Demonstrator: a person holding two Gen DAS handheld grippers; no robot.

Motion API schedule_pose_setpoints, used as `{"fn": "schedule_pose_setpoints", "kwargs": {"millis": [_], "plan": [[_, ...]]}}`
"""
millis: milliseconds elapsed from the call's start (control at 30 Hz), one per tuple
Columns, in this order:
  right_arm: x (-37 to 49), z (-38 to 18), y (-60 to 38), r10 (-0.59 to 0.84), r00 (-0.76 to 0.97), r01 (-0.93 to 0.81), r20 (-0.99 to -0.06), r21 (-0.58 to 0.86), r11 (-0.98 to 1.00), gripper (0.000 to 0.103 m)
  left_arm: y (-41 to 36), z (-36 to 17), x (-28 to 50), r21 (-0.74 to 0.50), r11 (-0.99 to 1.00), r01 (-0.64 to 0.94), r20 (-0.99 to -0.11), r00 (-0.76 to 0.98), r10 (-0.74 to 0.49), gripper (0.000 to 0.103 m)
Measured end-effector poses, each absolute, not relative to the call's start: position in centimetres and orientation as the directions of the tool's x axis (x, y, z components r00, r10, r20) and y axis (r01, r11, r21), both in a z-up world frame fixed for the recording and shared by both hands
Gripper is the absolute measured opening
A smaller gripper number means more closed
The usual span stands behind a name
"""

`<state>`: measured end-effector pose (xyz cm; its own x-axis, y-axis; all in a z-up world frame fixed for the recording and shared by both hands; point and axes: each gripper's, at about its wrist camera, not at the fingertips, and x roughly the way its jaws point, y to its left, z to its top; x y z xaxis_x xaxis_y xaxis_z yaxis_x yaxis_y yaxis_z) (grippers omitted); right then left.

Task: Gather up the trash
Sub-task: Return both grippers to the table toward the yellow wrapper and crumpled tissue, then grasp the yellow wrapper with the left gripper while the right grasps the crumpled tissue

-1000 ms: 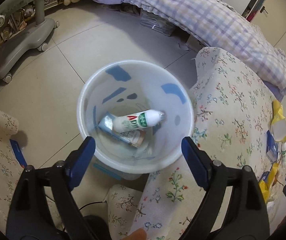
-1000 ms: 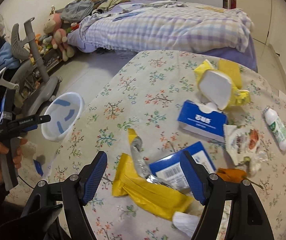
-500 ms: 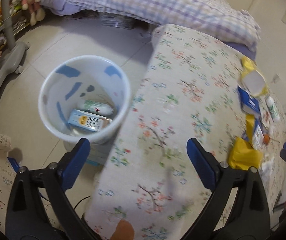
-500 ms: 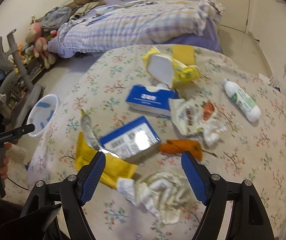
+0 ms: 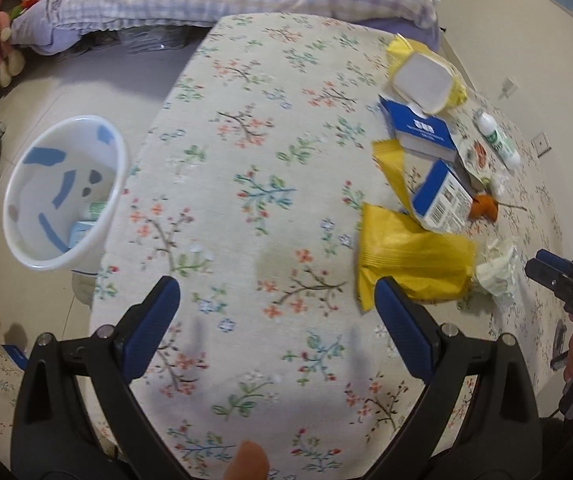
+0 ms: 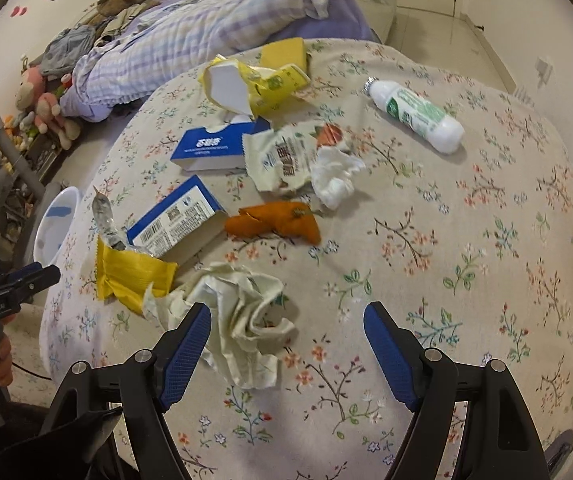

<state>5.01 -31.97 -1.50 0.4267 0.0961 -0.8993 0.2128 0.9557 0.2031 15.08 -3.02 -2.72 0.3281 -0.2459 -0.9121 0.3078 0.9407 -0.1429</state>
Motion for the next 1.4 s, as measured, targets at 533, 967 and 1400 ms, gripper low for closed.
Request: {"fn": "schedule_pose_setpoints", "kwargs": {"millis": [533, 967, 1400], "plan": [[5.3, -2.3, -33.5, 0.109, 0.407, 0.248, -0.907, 0.225, 0.942, 0.080, -8.3, -5.6, 16.0, -0.367, 0.858, 0.360, -0.873, 0.185, -0.451, 0.046], [5.0, -2.0, -33.6, 0.134, 0.414, 0.245, -0.900, 0.252, 0.936, 0.080, -8.7, -3.6, 14.5, -0.308, 0.864, 0.398, -0.876, 0.236, -0.420, 0.000], [5.7, -1.8, -32.1, 0.188, 0.417, 0.223, -0.889, 0.301, 0.927, 0.080, -3.1, -0.7, 14.3, -0.276, 0.904, 0.326, -0.846, 0.364, -0.389, 0.000]]}}
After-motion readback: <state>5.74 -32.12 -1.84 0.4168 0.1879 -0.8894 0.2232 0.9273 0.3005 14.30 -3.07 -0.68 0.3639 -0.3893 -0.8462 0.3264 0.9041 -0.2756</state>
